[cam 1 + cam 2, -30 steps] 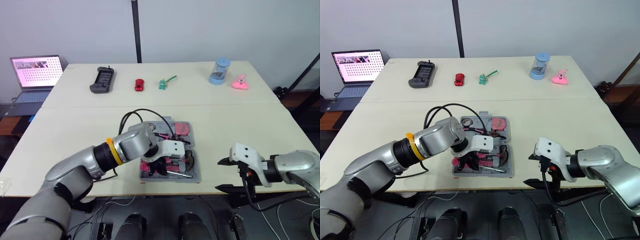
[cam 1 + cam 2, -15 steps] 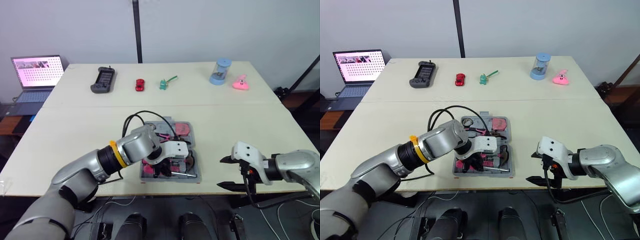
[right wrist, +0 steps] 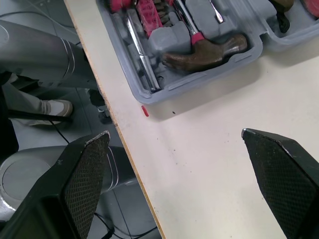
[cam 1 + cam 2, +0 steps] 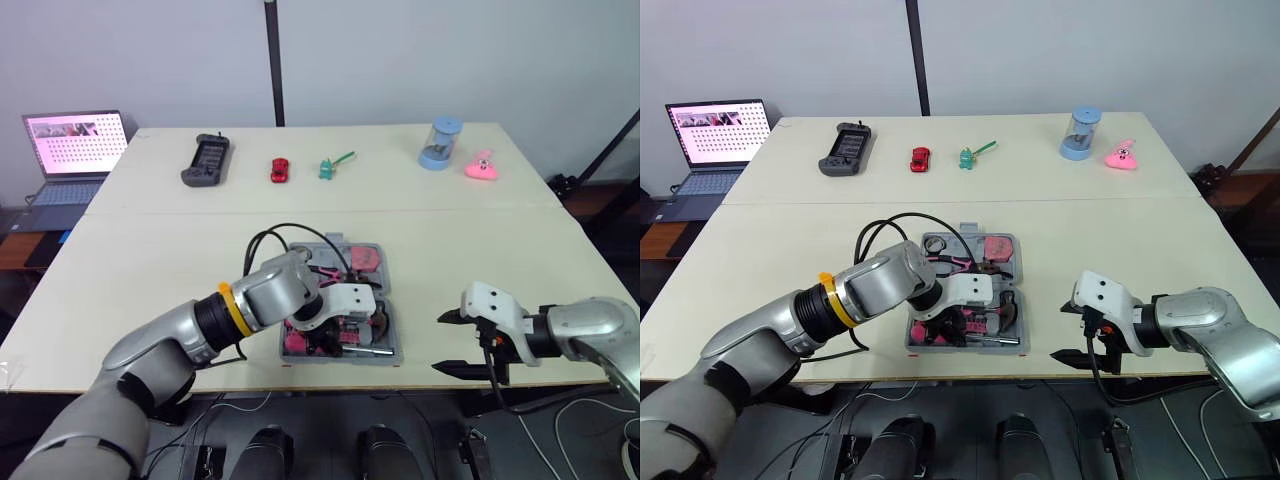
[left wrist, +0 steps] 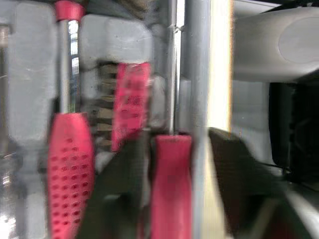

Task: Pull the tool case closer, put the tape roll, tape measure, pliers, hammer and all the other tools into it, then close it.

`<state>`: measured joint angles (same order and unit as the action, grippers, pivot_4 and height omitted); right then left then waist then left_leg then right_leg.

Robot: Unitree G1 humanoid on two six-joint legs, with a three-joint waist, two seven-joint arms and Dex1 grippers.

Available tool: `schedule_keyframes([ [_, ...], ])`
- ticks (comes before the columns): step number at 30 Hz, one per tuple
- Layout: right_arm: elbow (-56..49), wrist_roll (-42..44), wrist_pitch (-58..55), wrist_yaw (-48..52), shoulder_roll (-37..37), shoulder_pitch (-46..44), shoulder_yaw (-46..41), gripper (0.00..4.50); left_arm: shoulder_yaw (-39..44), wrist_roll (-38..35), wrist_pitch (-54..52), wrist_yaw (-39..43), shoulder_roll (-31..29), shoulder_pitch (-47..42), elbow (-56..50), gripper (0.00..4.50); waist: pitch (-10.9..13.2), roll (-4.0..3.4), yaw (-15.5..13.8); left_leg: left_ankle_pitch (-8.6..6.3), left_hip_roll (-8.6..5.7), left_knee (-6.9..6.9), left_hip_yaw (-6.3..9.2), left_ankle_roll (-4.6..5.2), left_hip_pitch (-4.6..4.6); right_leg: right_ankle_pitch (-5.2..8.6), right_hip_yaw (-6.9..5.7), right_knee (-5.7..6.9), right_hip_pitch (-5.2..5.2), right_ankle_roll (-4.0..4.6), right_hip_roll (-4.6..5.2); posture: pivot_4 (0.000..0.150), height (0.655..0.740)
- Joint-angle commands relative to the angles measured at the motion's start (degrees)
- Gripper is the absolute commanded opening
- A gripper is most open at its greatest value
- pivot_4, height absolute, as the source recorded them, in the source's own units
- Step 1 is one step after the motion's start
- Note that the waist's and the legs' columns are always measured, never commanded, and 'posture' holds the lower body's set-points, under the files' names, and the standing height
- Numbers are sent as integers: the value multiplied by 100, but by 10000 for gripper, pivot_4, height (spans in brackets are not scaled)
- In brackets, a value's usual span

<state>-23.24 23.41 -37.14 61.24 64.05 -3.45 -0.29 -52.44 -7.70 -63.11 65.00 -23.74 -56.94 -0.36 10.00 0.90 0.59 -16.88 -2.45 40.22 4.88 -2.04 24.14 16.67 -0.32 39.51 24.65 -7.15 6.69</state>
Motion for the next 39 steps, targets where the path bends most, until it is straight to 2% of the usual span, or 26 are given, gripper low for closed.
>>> schedule_keyframes([
  [1,3,-14,65,103,-10,-61,-14,45000,232,-32,-97,-60,-73,-56,-200,39172,0,0,5,0,0,0,0,0,-1,0,0,0,0,0,0,1500,6753],
  [2,12,3,47,124,-24,-57,-2,45000,253,-50,-125,-80,-86,-46,-232,43470,0,0,7,0,0,0,0,0,-2,0,0,0,0,0,0,1500,6753],
  [3,22,-23,60,143,-35,-63,50,45000,301,-112,-192,-65,-123,-27,-298,44757,0,0,7,0,0,0,0,0,-2,0,0,0,0,0,0,1500,6753],
  [6,52,-58,82,158,-91,-123,156,45000,539,-279,-311,-78,-223,37,-488,44757,0,0,10,0,0,0,0,0,-3,0,0,0,0,0,0,1500,6753],
  [9,114,-107,127,211,-132,-254,286,45000,901,-287,42,-221,-353,174,-601,44757,-1,-1,10,0,3,0,0,0,-4,0,1,1,0,0,0,1500,6753],
  [12,210,-157,214,307,-172,-412,405,45000,1405,-129,1211,-578,-402,608,-598,44757,-2,-4,9,1,5,-1,0,-1,-8,0,1,1,-2,0,0,1500,6753],
  [14,336,-212,361,325,-242,-545,419,45000,1732,147,2589,-998,-421,1039,-463,44757,-2,-4,3,4,10,-1,0,-8,-10,0,2,1,-3,0,3,1500,6753],
  [16,463,-192,538,374,-337,-649,343,45000,1991,171,3276,-978,-500,1300,-247,44757,-2,-3,-1,18,10,-2,-3,-32,-13,0,3,0,-5,1,7,1500,6753],
  [24,551,217,795,658,-476,-666,-164,45000,2516,-304,3356,-84,-786,1622,-142,44757,-3,-4,-2,3,2,-2,-3,-6,-12,-1,2,-2,-7,0,8,1500,6753],
  [32,275,578,487,702,-421,-702,-429,45000,2785,-558,3678,421,-743,1838,-41,44757,-3,-5,9,2,4,-2,-3,-3,-13,-1,1,0,-7,0,6,1500,6753],
  [35,185,612,387,651,-426,-698,-430,45000,2901,-644,4079,669,-732,2010,25,36233,-3,-5,8,2,4,-2,-3,-3,-13,-1,1,0,-7,0,6,1500,6753],
  [39,41,692,224,600,-435,-701,-459,45000,3037,-639,4490,755,-634,2189,341,15135,-3,-5,4,2,5,-1,-3,-3,-14,-1,0,0,-7,0,6,1500,6753],
])
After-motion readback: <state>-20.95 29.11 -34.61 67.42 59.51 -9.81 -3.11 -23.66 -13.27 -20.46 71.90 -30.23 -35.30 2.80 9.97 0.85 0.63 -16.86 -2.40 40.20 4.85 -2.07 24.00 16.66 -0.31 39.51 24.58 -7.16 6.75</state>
